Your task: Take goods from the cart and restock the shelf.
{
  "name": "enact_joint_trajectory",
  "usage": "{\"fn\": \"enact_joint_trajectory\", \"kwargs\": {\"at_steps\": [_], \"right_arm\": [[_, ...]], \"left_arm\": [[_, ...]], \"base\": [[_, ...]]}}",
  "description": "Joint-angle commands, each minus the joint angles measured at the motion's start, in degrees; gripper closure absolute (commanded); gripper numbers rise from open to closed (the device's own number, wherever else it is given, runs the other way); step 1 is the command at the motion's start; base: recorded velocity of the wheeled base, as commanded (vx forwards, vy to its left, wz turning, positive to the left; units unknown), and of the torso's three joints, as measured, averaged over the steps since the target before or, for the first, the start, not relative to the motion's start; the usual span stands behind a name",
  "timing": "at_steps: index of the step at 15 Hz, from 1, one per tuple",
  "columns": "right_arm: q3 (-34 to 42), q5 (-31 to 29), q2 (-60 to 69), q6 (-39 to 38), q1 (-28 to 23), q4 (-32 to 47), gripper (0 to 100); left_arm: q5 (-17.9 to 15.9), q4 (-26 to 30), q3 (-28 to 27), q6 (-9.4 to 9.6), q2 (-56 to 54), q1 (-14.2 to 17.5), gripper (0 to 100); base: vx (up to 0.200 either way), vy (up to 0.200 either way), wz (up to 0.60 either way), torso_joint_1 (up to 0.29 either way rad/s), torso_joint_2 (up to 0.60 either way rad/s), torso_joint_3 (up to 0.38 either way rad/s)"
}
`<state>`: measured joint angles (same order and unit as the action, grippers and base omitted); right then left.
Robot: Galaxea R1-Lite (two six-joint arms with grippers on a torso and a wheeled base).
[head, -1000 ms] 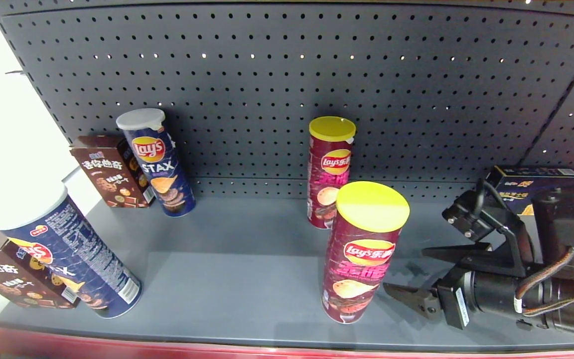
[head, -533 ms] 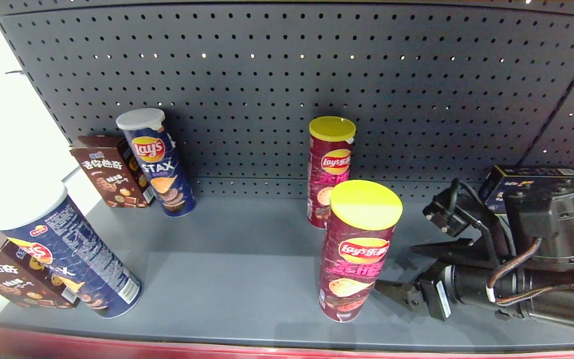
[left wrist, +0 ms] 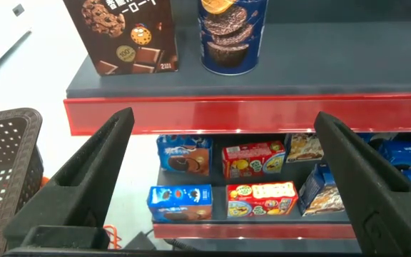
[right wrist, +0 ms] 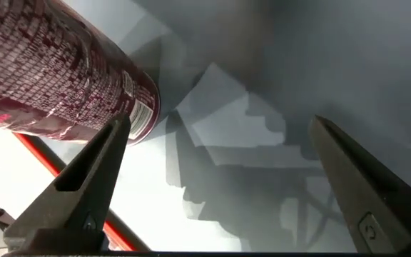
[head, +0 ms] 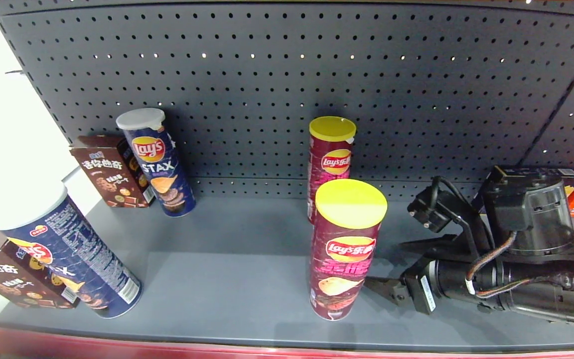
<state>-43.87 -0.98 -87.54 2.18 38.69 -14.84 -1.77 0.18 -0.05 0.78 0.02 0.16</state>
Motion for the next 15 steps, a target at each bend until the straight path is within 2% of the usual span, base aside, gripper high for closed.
{"fn": "enact_joint_trajectory", "kwargs": {"at_steps": [1,15], "right_arm": [[-0.51,-0.08,-0.61,0.02,0.51,-0.02,0],[-0.51,0.01,-1.05,0.02,1.12,-0.02,0]], "left_arm": [[0.01,-0.01,-0.04,-0.08,0.15,0.02,0],[0.01,-0.01,-0.04,-0.16,0.15,0.02,0]], "base": [[0.000,0.000,0.00,0.000,0.00,0.000],[0.000,0.000,0.00,0.000,0.00,0.000]]}}
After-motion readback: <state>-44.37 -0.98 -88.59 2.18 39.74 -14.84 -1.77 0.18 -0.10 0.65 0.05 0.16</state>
